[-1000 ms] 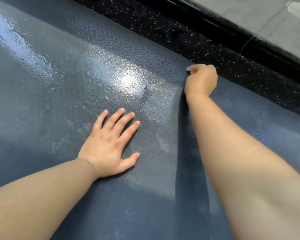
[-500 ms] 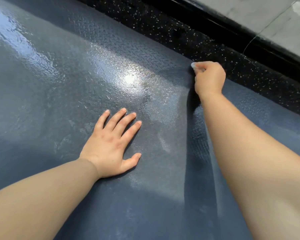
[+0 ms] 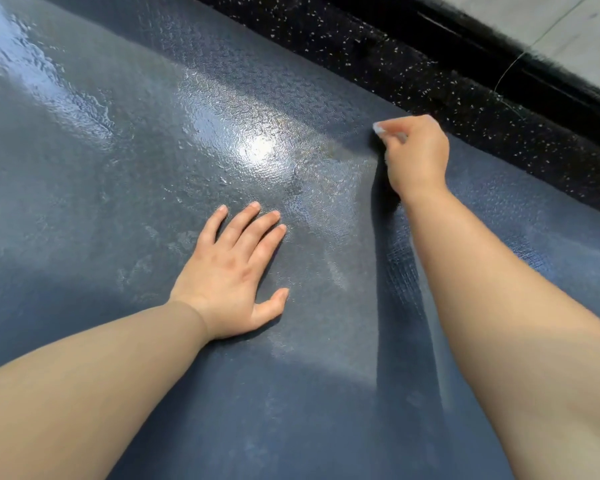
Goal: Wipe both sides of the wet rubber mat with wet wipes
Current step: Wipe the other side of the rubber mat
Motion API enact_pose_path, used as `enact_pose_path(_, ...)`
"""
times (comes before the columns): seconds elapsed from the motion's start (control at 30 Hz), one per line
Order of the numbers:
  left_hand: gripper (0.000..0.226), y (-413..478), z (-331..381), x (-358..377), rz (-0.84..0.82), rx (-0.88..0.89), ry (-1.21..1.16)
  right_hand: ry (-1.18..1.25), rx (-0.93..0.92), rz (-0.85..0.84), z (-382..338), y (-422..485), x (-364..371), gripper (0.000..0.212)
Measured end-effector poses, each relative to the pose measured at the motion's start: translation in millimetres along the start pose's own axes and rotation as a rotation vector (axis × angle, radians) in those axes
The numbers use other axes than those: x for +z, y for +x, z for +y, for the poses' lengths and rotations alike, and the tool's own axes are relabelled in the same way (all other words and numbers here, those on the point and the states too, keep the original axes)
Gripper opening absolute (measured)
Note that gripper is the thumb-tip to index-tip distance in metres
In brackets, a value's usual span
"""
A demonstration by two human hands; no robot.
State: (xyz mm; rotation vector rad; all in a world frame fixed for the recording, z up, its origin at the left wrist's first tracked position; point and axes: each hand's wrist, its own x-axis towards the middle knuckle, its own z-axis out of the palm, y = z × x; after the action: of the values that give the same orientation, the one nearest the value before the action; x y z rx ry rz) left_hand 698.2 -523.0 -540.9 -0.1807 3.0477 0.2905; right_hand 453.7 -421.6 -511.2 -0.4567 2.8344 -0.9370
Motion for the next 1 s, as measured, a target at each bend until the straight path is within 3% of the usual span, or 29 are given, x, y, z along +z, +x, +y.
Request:
enact_pose_path(0.23, 0.074, -2, -2, -2, 0.005, -0.005, -0.095, -0.048, -0.242, -0.084, -1, -82, 25, 0.014)
enact_pose_path(0.43, 0.083, -3, -6, -5, 0.006, -0.017, -0.175, -0.023, -0.298, -0.247, -7, -210, 19, 0.008)
enact_pose_path(0.6, 0.066, -3, -13, -8, -0.117, 0.008, -0.148, 0.008, -0.315, -0.628, -11, -286, -2, 0.011)
enact_pose_path(0.67, 0.070, -13, -15, -9, -0.172, 0.038, -0.095, 0.082, -0.241, -0.494, -11, -269, -8, 0.013)
enact_pose_path(0.73, 0.073, -29, -15, -9, -0.187, 0.074, -0.055, 0.079, -0.052, -0.119, -9, -228, -9, 0.022)
enact_pose_path(0.8, 0.074, -43, -14, -9, -0.208, 0.141, -0.005, 0.102, 0.192, 0.081, -7, -184, -8, 0.028)
enact_pose_path(0.9, 0.071, -54, -17, -13, -0.268, 0.233, 0.067, 0.063, 0.379, 0.037, -4, -165, 9, 0.026)
enact_pose_path(1.0, 0.067, -64, -21, -19, -0.296, 0.307, 0.093, 0.001, 0.335, -0.055, -19, -212, 25, 0.018)
